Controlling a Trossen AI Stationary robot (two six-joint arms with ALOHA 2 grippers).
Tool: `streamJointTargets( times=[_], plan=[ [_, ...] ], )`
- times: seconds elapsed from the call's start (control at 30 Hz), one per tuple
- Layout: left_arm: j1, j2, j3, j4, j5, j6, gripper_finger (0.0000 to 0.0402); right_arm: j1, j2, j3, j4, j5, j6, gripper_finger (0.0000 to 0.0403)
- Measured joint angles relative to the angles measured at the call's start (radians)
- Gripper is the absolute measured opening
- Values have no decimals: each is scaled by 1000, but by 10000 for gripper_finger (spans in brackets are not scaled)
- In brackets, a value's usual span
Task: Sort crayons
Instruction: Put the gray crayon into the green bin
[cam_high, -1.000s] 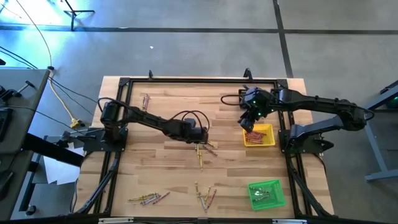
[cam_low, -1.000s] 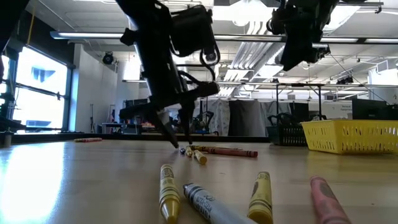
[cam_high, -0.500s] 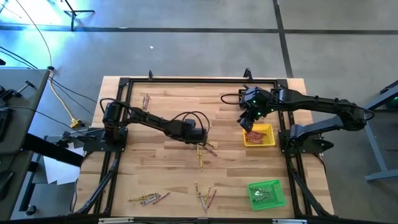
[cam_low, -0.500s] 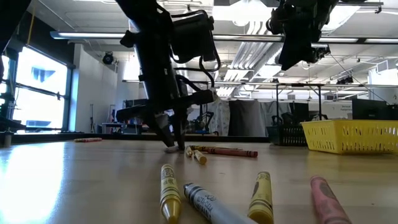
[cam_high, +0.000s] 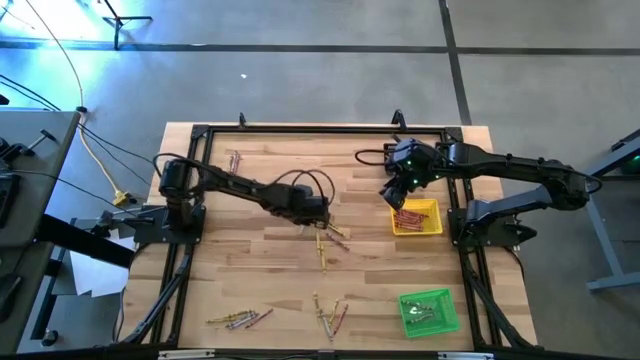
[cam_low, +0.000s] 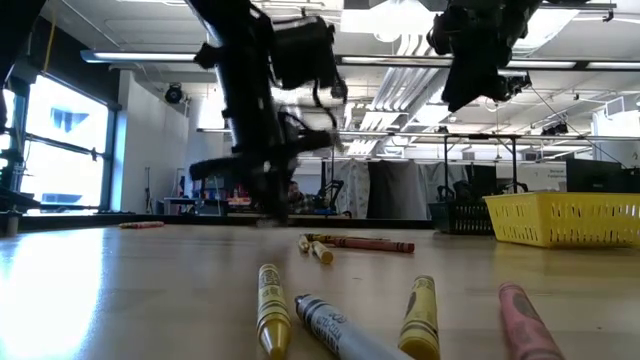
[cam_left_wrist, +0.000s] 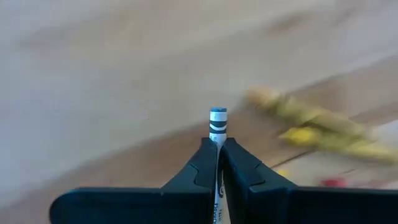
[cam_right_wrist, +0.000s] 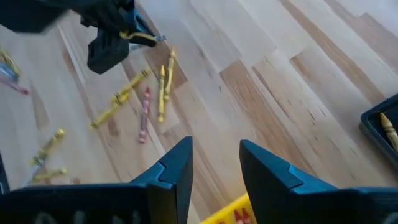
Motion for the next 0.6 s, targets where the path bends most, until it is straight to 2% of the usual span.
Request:
streamJointTargets(
  times=[0.27,0.5,0.6],
  plan=[
    [78,-193,5,87,-92,162,2,0,0,0,211,1,114,116],
    [120,-366,6,354,-220,346,2,3,4,0,511,80,244,116],
    [121,-400,8,459,-233,414,1,14,20,0,587,130,262,119]
  ],
)
